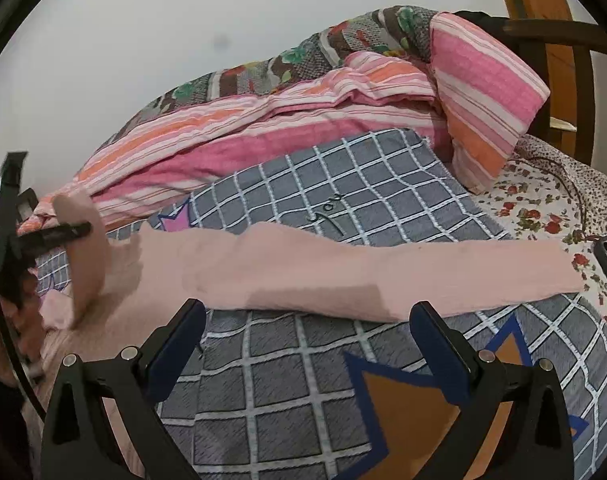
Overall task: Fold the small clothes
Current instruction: 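Lift the sleeve with the left tool and lay it across the sweater body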
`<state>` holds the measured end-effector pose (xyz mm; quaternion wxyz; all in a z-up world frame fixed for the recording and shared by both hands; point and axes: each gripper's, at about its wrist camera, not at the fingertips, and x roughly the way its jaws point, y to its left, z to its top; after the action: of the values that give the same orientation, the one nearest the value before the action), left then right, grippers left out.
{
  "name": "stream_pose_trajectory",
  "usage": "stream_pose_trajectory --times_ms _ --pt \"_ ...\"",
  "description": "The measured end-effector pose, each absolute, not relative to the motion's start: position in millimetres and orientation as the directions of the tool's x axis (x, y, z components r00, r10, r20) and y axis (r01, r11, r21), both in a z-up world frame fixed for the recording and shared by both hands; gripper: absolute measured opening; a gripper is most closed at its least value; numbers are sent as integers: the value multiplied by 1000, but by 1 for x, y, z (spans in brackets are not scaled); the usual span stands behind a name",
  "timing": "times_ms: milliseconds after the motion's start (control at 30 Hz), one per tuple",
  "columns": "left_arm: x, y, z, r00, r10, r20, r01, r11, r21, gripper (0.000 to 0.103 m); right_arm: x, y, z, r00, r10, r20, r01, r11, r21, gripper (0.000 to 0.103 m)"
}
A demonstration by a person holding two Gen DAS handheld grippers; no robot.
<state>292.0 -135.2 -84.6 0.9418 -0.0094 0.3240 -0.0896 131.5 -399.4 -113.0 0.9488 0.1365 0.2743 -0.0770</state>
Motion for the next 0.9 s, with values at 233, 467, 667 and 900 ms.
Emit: stream_pose_trajectory --times_ms 233,467,667,900 --pt "279 -136 -93 749 -277 -601 219 961 -170 66 139 -392 -112 837 -37 -545 184 958 218 100" --pt "246 -76 -85 806 -139 -576 118 990 -75 70 155 -363 -115 829 38 -559 113 966 233 100" --pt "217 6 -109 776 2 -631 -41 998 -47 70 182 -317 -117 789 169 -591 -12 965 261 68" --pt "210 71 -128 764 -12 -645 -92 988 -127 70 212 -273 -131 723 217 -655 -66 967 247 51"
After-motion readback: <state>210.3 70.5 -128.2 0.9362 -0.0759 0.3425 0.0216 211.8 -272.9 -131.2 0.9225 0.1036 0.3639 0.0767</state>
